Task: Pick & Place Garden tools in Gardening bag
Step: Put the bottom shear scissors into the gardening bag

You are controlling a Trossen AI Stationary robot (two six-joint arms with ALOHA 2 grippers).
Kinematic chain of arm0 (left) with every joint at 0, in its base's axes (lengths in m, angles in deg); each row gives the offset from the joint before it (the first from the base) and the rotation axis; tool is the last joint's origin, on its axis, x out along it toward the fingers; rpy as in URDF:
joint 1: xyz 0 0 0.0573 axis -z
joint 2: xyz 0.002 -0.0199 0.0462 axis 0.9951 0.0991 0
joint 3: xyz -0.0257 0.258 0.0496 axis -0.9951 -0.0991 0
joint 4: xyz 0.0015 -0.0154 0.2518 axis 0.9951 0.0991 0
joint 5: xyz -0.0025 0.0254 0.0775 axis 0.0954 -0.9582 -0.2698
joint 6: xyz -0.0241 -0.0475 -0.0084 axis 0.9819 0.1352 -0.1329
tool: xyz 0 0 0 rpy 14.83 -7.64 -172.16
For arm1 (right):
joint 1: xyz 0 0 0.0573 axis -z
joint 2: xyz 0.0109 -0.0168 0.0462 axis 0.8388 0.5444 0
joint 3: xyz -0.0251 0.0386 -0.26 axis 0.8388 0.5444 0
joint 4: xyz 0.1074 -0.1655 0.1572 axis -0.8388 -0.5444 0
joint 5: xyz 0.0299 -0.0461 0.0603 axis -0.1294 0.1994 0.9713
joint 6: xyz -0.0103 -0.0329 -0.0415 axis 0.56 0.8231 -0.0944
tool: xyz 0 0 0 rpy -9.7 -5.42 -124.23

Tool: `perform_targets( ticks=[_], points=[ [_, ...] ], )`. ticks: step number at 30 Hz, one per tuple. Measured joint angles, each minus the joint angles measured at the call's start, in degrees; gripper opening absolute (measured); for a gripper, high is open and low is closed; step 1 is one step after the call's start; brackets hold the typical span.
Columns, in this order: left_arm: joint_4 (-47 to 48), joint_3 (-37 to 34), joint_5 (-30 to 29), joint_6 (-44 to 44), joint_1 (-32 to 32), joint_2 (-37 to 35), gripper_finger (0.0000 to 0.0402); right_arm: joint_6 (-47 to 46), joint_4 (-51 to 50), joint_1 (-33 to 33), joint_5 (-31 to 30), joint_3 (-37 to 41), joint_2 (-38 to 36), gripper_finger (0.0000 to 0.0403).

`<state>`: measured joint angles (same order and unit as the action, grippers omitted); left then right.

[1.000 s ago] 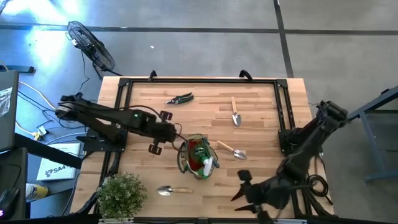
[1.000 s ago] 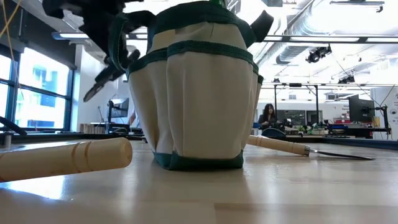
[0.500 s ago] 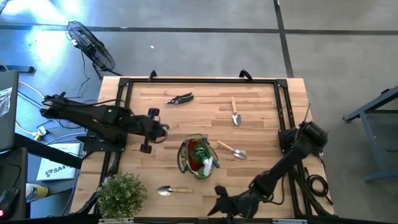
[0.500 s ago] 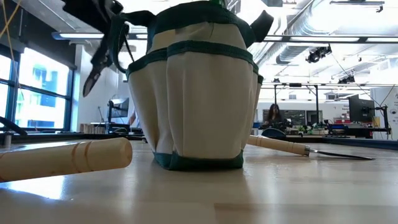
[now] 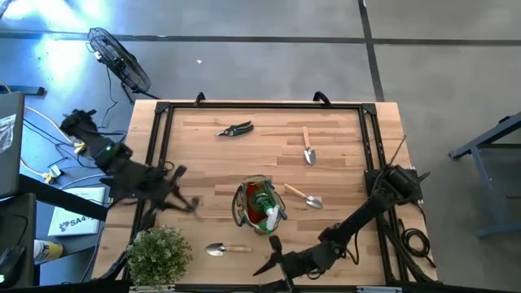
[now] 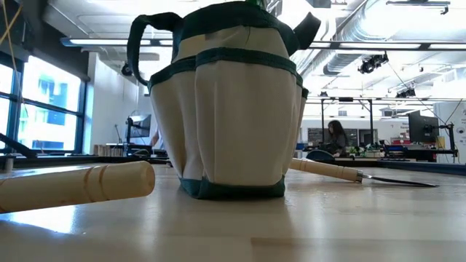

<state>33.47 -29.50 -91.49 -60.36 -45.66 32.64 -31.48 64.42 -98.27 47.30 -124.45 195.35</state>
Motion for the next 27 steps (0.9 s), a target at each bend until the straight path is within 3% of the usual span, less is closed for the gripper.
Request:
perform_targets(
  ticks=[6, 12, 20, 27],
  points=[
    [-18.91, -4.46, 0.18, -7.93, 10.08, 1.75, 0.0035, 13.03, 1.61, 3.6, 4.37, -2.82, 0.11, 0.0148],
    [-33.96, -10.35, 3.03, -14.15, 11.23, 6.94, 0.0035, 17.92, -6.09, 7.49, 5.86, -9.05, 0.11, 0.0148],
    [-42.48, -11.15, 9.12, -19.57, 11.23, 13.13, 0.0035, 18.42, -15.49, 11.67, 5.55, -16.29, 0.11, 0.0148],
    [-45.21, -11.11, 6.09, -21.46, 9.75, 16.42, 0.0035, 15.39, -19.67, 14.56, 7.7, -18.02, 0.11, 0.0148]
  ],
)
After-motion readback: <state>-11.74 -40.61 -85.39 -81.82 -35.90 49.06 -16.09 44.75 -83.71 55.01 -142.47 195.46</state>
